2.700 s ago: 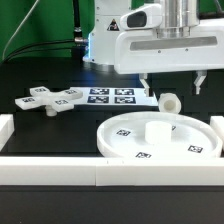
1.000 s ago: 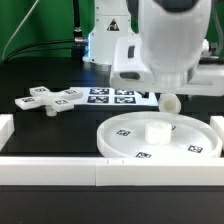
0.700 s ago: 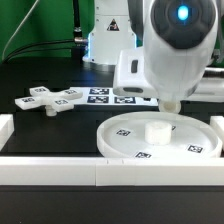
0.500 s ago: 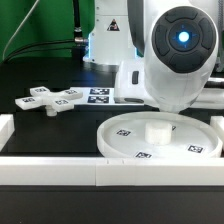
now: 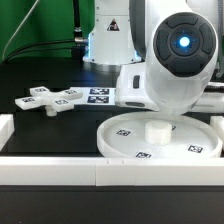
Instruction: Assemble round table
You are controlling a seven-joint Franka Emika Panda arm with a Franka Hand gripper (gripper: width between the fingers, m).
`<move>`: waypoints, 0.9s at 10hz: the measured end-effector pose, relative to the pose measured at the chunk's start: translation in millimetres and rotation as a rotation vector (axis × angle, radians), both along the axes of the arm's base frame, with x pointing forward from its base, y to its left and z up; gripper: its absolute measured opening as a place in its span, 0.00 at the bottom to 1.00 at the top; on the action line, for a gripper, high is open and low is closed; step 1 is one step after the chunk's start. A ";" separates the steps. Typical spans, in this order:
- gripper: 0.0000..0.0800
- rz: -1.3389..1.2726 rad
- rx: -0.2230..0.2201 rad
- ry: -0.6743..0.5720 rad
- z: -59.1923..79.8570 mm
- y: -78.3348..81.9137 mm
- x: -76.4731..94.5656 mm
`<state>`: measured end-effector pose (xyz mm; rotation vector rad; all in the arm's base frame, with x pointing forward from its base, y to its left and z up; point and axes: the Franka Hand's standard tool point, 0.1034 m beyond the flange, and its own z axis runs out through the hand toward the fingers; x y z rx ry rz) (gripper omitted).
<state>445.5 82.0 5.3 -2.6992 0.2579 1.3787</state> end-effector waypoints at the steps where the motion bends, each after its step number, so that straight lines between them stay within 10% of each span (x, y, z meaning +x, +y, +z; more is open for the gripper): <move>1: 0.50 0.000 0.001 0.000 0.0 0.0 0.0; 5: 0.51 0.011 0.018 -0.008 6.7 -2.5 3.4; 8: 0.51 0.020 0.050 0.001 50.8 -12.7 14.9; 9: 0.51 0.019 0.048 -0.012 45.8 -11.7 15.7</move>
Offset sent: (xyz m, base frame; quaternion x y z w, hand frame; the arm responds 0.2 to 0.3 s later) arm 0.0003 -0.0063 0.0076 -0.0041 -0.0004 -0.0140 0.9999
